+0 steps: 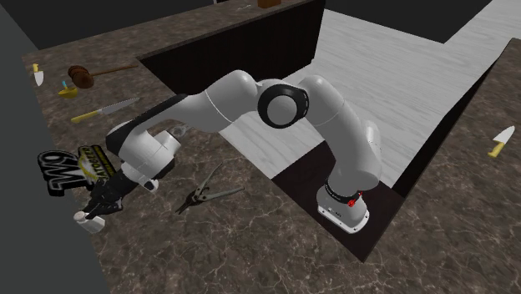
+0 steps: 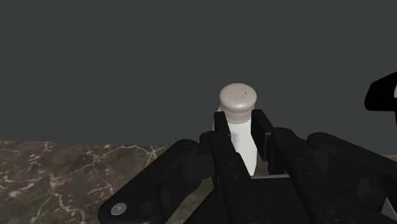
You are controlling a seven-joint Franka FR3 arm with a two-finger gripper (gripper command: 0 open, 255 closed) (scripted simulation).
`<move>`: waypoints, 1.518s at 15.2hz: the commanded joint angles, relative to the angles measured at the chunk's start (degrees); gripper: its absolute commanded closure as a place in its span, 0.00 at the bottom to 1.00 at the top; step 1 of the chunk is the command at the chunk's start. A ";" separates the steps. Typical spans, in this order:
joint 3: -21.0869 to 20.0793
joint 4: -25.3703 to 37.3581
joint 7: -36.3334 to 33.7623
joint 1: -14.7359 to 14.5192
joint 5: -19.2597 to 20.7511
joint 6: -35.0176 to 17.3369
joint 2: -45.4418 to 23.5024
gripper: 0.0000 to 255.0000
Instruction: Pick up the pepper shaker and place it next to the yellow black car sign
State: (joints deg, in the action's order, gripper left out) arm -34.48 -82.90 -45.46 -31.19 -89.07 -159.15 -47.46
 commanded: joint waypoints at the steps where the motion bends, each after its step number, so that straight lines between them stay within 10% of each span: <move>1: -0.06 -0.01 0.25 0.03 -0.16 -0.02 -0.07 1.00; 5: -0.06 -0.01 0.25 0.03 -0.16 -0.02 -0.07 1.00; 6: -0.05 -0.01 0.24 0.03 -0.15 -0.02 -0.07 0.00; 11: -0.05 -0.01 0.24 0.03 -0.15 -0.02 -0.07 0.00; 15: -2.00 -10.27 3.79 6.74 -4.14 2.90 7.50 0.00; 23: -1.95 -10.27 3.78 6.70 -4.17 2.92 7.52 0.00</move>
